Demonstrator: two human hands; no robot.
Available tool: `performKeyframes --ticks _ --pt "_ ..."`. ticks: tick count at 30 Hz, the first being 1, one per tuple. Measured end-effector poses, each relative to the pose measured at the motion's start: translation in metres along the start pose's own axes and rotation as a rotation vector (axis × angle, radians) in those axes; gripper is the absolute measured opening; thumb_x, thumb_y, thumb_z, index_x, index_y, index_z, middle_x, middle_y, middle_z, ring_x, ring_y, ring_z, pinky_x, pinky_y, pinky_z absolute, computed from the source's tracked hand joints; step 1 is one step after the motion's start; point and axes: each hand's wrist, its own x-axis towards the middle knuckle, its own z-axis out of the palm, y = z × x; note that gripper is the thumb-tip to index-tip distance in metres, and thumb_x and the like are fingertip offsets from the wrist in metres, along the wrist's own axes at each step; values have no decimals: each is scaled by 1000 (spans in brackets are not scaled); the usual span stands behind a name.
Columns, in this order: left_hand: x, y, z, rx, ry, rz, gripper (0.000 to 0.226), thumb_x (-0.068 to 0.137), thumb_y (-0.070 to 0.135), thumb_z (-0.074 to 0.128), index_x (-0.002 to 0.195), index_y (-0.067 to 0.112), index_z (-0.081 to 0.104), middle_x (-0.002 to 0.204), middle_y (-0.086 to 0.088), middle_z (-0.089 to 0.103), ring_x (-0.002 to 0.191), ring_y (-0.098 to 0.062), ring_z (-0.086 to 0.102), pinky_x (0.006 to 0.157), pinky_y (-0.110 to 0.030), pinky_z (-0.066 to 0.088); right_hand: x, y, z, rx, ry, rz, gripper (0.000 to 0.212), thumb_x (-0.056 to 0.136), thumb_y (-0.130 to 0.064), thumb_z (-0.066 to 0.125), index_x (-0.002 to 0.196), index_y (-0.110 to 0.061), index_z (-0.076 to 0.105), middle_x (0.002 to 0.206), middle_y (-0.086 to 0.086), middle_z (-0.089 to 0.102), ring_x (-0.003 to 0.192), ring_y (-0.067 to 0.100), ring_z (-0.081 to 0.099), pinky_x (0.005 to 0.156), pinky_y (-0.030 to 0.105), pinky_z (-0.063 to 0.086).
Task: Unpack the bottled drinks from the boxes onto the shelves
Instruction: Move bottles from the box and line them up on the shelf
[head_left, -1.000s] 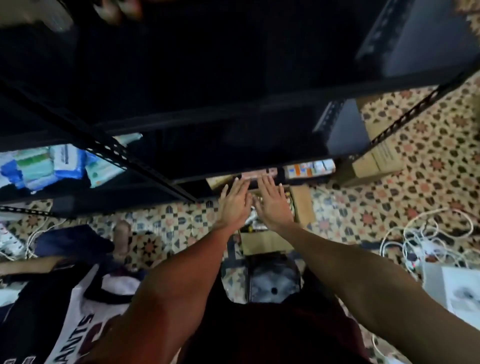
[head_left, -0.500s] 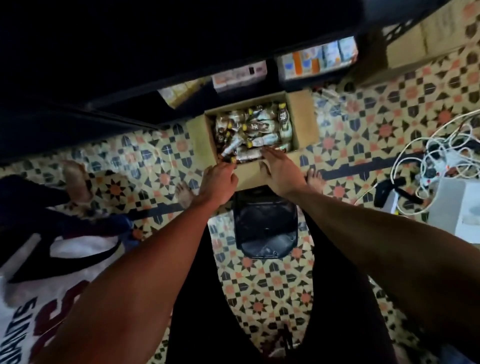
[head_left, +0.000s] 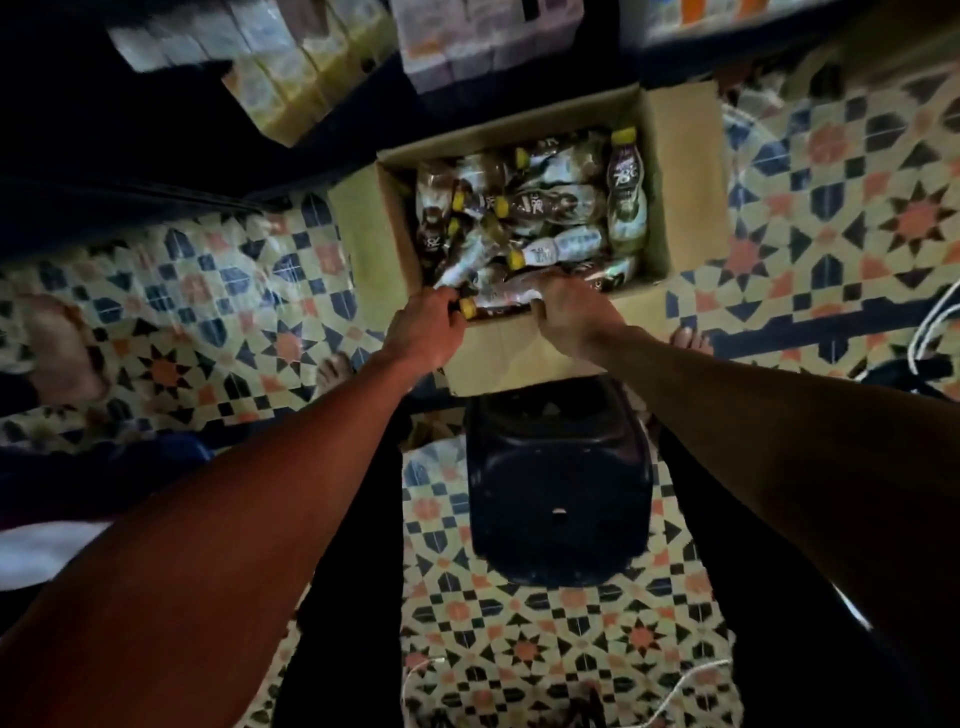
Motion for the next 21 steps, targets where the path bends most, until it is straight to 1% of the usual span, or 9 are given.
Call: performKeyframes --ticks 4,6,9,11,13,16,18,20,21 --pt "38 -15 17 -45 -31 -33 39 98 19 50 136 9 53 130 -19 57 114 -36 59 96 -41 50 45 13 12 -28 -38 19 42 97 -7 50 137 -13 59 133 17 62 121 34 60 97 40 52" --pt "55 -21 21 -60 -39 -61 43 98 17 52 140 9 48 131 -20 54 114 -36 59 95 -40 50 66 17 15 -49 -67 44 41 95 -8 53 136 -13 59 133 18 61 121 34 59 99 42 52" --pt "81 -31 29 -87 -34 -62 45 95 13 58 138 5 47 130 -21 53 116 -36 56 96 -40 50 92 26 20 -46 -147 51 46 93 -12 60 139 -17 58 137 16 58 119 31 60 98 40 53" --pt "98 -35 35 -91 -33 -60 48 92 12 63 136 2 46 132 -21 53 122 -36 51 101 -42 47 102 28 24 -110 -197 -6 49 95 -24 63 143 -20 55 145 15 49 129 32 50 104 41 48" --pt "111 -36 41 -90 -19 -62 53 88 13 69 135 3 46 135 -20 52 127 -37 49 104 -44 45 109 28 32 -240 -254 -63 53 94 -32 65 146 -29 51 149 14 37 137 34 36 110 46 41" --pt "121 -32 49 -116 -25 -69 75 86 12 75 148 10 34 149 -18 38 135 -37 42 110 -45 41 111 24 39 -383 -300 -72 56 92 -32 69 145 -32 50 146 15 28 141 37 24 113 54 30" --pt "125 -33 50 -88 -8 -60 78 85 6 74 151 14 33 151 -18 35 135 -38 42 110 -44 41 111 24 39 -354 -265 -77 60 89 -31 74 143 -31 49 145 15 30 139 37 27 111 53 32" --pt "126 -36 47 -98 6 -28 72 82 1 74 145 14 43 143 -18 48 129 -37 50 108 -42 44 109 27 40 -217 -219 -102 66 83 -24 80 140 -23 47 142 14 39 133 35 38 104 47 39" --pt "125 -37 44 -121 -9 -17 70 79 2 76 142 15 46 138 -17 54 126 -35 53 106 -41 46 106 29 38 -97 -205 -94 67 82 -17 81 139 -18 46 139 15 46 127 34 46 96 40 43"
